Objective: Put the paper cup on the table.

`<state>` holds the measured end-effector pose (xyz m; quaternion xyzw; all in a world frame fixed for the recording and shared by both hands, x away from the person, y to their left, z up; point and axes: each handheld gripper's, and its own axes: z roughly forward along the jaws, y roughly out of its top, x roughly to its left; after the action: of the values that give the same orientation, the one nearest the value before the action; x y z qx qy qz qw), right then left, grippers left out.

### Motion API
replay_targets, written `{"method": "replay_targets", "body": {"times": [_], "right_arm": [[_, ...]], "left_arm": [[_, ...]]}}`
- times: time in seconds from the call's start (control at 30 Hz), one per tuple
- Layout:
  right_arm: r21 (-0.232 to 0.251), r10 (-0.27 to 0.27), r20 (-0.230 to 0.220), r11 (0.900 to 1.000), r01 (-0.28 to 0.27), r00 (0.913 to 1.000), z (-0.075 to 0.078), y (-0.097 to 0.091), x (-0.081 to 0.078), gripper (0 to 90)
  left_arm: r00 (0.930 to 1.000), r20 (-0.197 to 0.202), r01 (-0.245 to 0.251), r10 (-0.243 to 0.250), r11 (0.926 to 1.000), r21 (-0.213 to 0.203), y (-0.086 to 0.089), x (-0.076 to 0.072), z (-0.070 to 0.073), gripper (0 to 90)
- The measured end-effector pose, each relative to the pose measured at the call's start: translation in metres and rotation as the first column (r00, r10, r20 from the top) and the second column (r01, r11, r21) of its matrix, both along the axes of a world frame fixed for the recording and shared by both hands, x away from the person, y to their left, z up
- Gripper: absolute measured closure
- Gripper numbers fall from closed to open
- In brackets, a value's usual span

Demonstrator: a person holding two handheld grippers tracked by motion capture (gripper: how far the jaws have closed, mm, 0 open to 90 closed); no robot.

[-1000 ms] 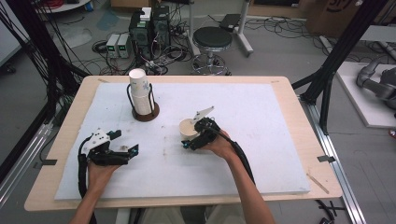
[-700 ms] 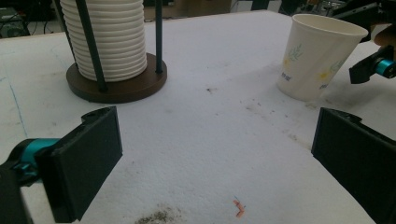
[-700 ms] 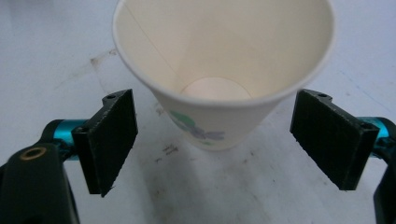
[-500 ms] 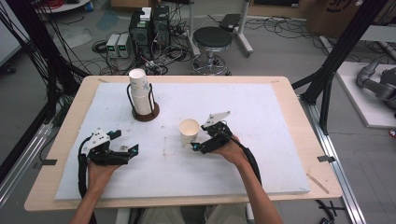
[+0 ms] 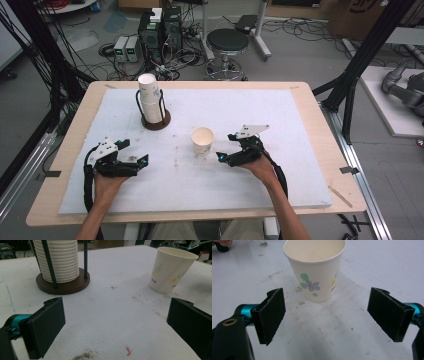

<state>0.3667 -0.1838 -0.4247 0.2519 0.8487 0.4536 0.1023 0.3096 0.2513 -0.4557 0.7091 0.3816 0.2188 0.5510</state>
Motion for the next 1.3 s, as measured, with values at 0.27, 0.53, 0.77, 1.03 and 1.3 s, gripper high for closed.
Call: {"method": "replay_targets", "body": {"times": [0.27,0.53,0.77,1.03,1.3], "right_arm": [[0.063,-0.046,0.023,0.9970,0.044,0.9987,-0.006,-0.016,-0.007,15.3],[0.095,-0.088,0.053,0.9921,0.083,0.9947,-0.006,-0.032,-0.016,15.4],[0.134,-0.156,0.087,0.9806,0.143,0.9839,-0.010,-0.060,-0.025,15.4],[0.165,-0.223,0.080,0.9642,0.207,0.9716,-0.014,-0.084,-0.032,15.4],[0.174,-0.261,0.086,0.9542,0.243,0.9616,-0.015,-0.093,-0.035,15.4]], "left_arm": [[1.0000,0.001,-0.002,0.002,1.0000,0.000,0.000,0.000,0.000,1.7],[1.0000,0.000,-0.002,0.002,1.0000,-0.005,0.001,0.000,0.000,1.8],[0.9998,-0.014,-0.017,0.016,0.9997,-0.019,0.002,0.001,0.000,1.7],[0.9994,-0.024,-0.025,0.024,0.9993,-0.029,0.003,0.002,0.000,1.8],[0.9996,-0.017,-0.024,0.024,0.9993,-0.028,0.003,0.001,0.000,1.8]]}}
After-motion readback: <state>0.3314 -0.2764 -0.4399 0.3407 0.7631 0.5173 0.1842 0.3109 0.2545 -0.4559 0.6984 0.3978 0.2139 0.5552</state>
